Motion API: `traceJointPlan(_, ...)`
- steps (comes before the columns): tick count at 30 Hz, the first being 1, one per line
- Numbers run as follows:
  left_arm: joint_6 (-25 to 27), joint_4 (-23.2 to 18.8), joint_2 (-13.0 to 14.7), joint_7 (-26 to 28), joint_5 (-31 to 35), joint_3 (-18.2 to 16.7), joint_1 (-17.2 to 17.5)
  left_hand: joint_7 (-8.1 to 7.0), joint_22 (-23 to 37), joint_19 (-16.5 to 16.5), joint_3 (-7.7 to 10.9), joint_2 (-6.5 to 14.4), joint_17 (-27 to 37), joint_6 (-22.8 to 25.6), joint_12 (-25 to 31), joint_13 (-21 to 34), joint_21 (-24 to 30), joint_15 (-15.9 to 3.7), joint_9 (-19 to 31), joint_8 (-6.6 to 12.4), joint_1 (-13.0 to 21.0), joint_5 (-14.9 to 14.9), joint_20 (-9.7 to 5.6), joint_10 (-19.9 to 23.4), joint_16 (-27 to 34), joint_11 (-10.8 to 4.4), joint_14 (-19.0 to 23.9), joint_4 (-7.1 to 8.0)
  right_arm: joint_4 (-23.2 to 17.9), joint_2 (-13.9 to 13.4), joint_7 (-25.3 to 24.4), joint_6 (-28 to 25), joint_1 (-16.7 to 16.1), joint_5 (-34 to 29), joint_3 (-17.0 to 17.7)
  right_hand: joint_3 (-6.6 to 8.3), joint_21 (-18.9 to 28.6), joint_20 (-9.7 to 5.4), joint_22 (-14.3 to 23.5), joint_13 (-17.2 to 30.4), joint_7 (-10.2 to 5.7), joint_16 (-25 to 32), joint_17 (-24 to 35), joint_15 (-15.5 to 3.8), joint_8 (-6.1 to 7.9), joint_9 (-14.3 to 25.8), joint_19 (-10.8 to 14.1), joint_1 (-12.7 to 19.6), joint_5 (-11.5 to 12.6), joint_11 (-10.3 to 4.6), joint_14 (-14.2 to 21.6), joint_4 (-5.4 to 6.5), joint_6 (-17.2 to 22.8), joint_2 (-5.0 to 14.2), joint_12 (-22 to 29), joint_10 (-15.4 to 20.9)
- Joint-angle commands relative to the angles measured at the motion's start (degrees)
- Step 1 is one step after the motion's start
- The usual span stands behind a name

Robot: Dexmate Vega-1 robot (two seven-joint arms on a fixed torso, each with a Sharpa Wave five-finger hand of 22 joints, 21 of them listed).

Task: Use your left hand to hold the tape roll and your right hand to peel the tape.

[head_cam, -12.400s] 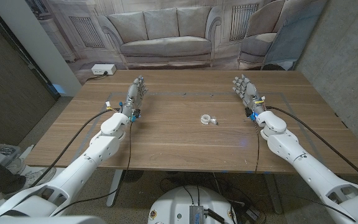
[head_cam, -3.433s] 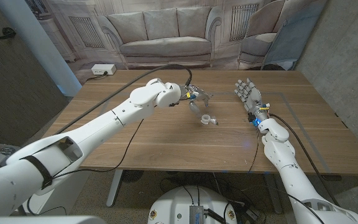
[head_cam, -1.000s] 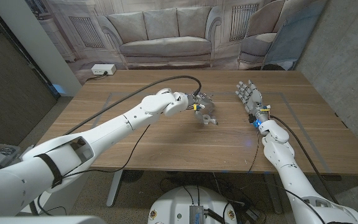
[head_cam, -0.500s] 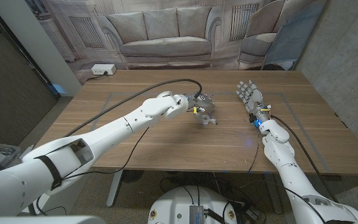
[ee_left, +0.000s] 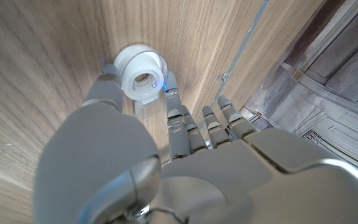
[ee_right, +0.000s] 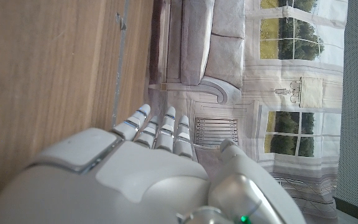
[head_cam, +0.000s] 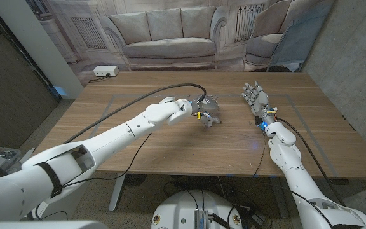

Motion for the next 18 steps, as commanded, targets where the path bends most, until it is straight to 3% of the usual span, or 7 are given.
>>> traceJointPlan(1, 1.9, -1.0, 0.3, 2.6, 1.6, -1.0, 1.7, -4.54, 0.2, 0.7, 1.24, 7.8, 0.2, 9.4, -0.4, 0.0, 0.6, -5.12, 2.5, 7.10, 6.6, -0.5, -0.11, 0.6, 0.3, -0.33, 0.6, 0.71, 0.0, 0.1, -0.2, 0.0, 0.3, -0.1, 0.0, -0.24, -0.1, -3.93, 0.3, 0.2, 0.08, 0.3, 0.1, 0.07, 0.26, 0.1, 0.5, 0.2, 0.0, 0.09, 0.3, -0.07, 0.4, 1.87, 0.4, 0.6)
traceJointPlan(8, 4.8, -1.7, 0.3, 6.5, 1.8, -2.4, 4.0, -3.03, 0.2, 1.2, 2.15, 10.3, 0.4, 6.1, -1.4, 0.1, 0.8, -4.58, 4.3, 7.42, 7.1, -0.9, -0.33, -1.2, -0.1, 1.95, -0.1, 1.52, -0.3, 0.0, -0.4, -0.2, 0.2, -0.2, -0.1, -0.28, -0.1, -3.96, 0.3, 0.2, 0.16, 0.3, 0.1, 0.11, 0.23, 0.1, 0.5, 0.2, 0.0, 0.03, 0.3, -0.08, 0.4, 1.87, 0.4, 0.6)
traceJointPlan(18, 8.8, -1.6, -0.1, 15.1, 1.5, -4.3, 7.6, -2.99, 0.3, 1.5, 2.39, 11.3, 0.5, 4.5, -1.5, 0.2, 1.1, -4.42, 6.1, 8.43, 6.9, -1.1, -0.89, -1.3, -0.2, 2.22, -0.5, 2.14, -1.4, -0.5, -1.2, -0.8, -0.2, -0.9, -0.5, -0.12, -0.2, -3.94, 0.3, 0.2, 0.00, 0.2, 0.1, 0.05, 0.19, 0.1, 0.5, 0.5, 0.1, -0.07, 0.3, -0.29, 0.4, 1.93, 0.4, 0.6)
